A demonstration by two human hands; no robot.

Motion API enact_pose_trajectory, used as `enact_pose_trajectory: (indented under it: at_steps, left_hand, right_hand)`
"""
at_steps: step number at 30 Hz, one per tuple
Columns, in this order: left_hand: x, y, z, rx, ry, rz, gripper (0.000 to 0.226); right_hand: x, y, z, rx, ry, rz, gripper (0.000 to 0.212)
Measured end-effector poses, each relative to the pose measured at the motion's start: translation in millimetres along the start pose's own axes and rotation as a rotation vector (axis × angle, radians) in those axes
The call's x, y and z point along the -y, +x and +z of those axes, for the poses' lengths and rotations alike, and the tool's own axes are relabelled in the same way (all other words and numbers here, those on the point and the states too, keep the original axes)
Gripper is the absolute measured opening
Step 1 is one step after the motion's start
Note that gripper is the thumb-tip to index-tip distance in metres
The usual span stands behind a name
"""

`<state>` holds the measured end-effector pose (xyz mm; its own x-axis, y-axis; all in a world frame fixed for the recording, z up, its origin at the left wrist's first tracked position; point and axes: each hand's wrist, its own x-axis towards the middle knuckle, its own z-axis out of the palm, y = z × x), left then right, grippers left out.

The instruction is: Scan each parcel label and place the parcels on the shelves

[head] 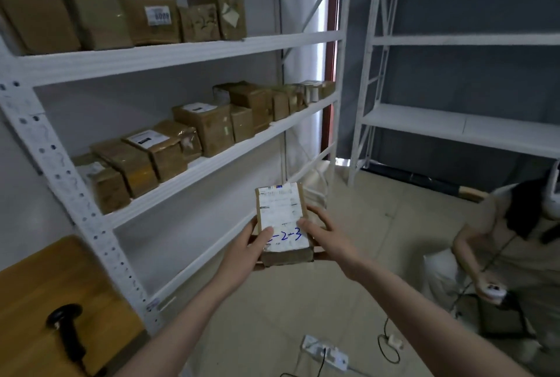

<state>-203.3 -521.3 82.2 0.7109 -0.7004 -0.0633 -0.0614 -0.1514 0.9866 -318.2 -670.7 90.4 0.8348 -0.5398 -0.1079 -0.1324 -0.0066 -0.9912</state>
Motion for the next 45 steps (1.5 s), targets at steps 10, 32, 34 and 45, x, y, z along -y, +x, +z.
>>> enact_pose_trajectory:
  at_steps: [10,32,34,45]
  left_hand:
    - [-93.7,121.8,43.4,-0.033,0.162,0.057,0.042]
    - [-292.9,406.4,3.2,-0.138,0.281,0.107,0.042]
    - [-306.7,422.4,-1.7,-0.2,0.28,0.089,0.043]
    - [-350.7,499.3,-31.7,-0.524,0.432,0.217,0.059]
  right_hand:
    - [59.6,120.1,-93.6,0.015,0.007,-0.067,0.051]
    - [270.3,429.7,-165.5,0.507,-0.249,-0.412,0.09]
    - [285.3,460.1,-160.0,0.5,-0.261,-0.446,0.092]
    - [353.5,585.8,-127.7,0.579,-0.16,-0.648,0.039]
